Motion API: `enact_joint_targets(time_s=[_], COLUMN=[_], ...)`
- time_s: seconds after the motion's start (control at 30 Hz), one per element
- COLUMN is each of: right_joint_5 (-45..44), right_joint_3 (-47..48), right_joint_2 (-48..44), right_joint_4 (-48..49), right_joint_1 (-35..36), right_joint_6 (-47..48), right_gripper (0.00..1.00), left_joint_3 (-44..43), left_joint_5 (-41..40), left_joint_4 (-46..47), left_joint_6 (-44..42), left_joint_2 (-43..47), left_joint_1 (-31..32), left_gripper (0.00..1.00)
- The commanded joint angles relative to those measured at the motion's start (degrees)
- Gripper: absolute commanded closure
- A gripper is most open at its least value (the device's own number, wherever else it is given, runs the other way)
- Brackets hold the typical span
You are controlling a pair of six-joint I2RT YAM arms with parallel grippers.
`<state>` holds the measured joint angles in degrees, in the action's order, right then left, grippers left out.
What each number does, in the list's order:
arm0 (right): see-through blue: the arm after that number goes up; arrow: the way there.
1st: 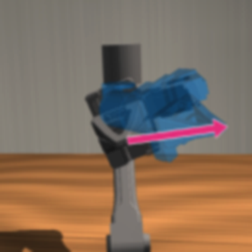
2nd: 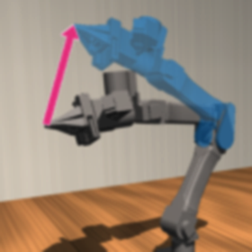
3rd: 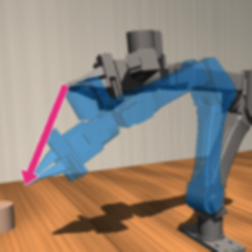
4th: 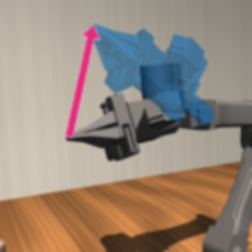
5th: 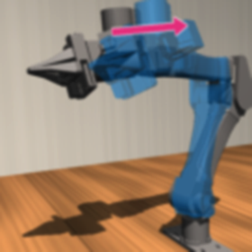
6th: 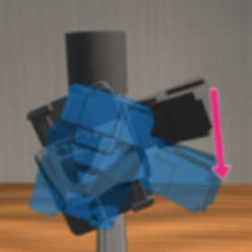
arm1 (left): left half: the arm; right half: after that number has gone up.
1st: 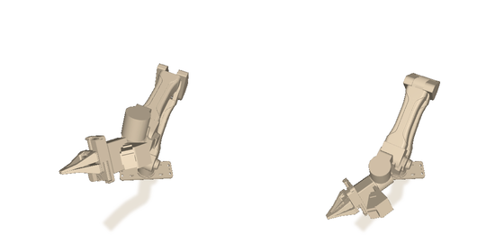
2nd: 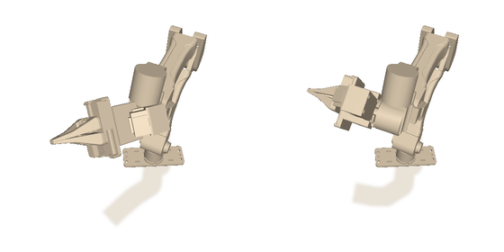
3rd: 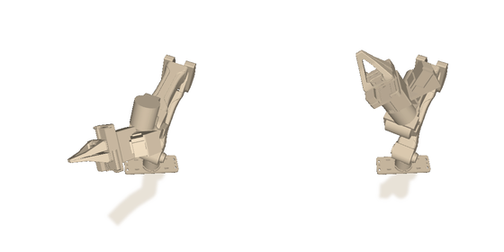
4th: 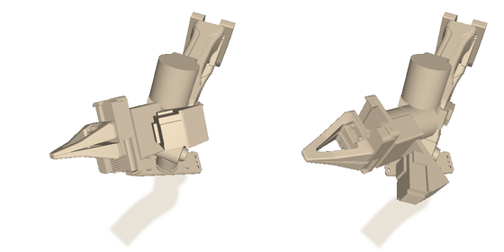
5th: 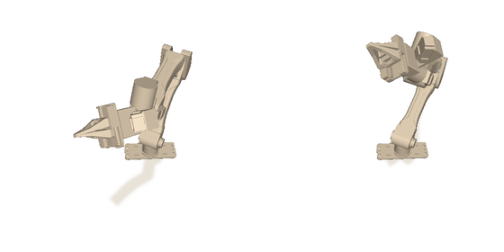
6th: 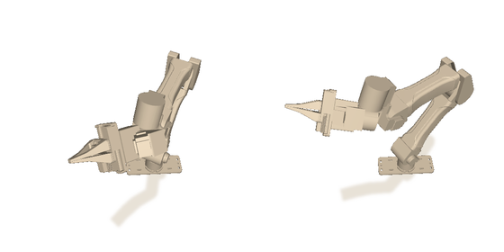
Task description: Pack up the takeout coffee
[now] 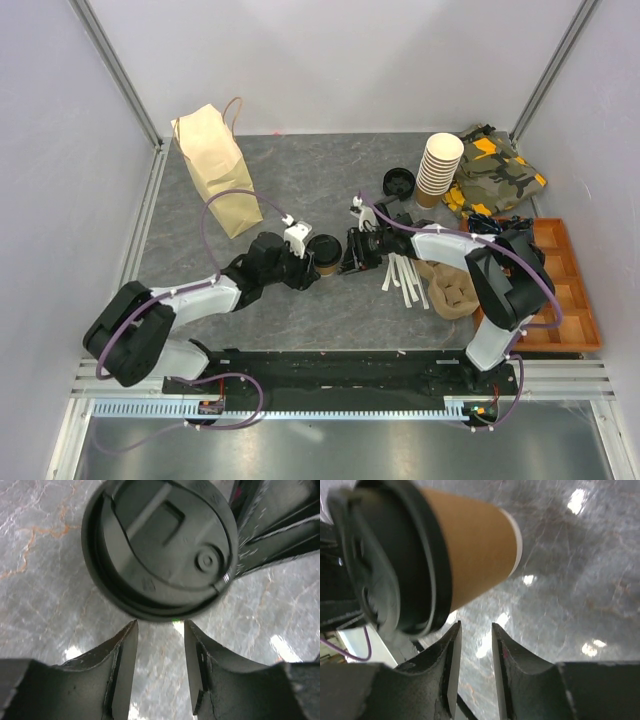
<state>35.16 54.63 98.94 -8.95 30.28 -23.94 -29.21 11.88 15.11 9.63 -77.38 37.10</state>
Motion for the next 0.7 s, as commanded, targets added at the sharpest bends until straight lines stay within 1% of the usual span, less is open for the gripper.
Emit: enact_joint_targets(time_s=[0.0,0.13,0.4,0.53,0.6,0.63,0.67], right_joint_5=[-1.2,-3.9,-10.7,-12.7,-12.7,-12.8,-13.0], right_joint_3=[3.5,4.0,9.4,13.7,15.4,17.1,17.9], right_joint_2=[2.3,3.6,7.9,11.7,14.2,14.9,16.4], right_joint_4=[5.3,6.1,7.6,8.5,10.5,10.8,11.1], right_joint_1=[0.2,-0.1,-2.9,-5.5,-6.2,-6.7,-6.9], right_joint_6=[-2.8,-4.0,-4.3,-5.1,-5.8,-5.8,-5.9], right_gripper=[0.63,0.63,0.63,0.62,0.62,0.62,0.62], left_joint_3=[-4.4,-5.9,-11.0,-17.1,-18.9,-21.5,-23.0], left_joint_5=[-2.9,-4.7,-6.0,-6.4,-6.4,-6.6,-5.2], left_joint_4=[8.2,13.7,18.0,18.8,20.1,19.6,17.0], left_joint_6=[1.6,0.7,-0.6,-1.1,-2.0,-1.4,-0.8], left_joint_2=[-4.4,-8.7,-17.0,-23.8,-25.9,-27.0,-29.3], left_joint_1=[0.2,0.1,-1.4,-3.4,-4.0,-4.8,-5.2], left_gripper=[0.51,0.53,0.53,0.53,0.54,0.54,0.55])
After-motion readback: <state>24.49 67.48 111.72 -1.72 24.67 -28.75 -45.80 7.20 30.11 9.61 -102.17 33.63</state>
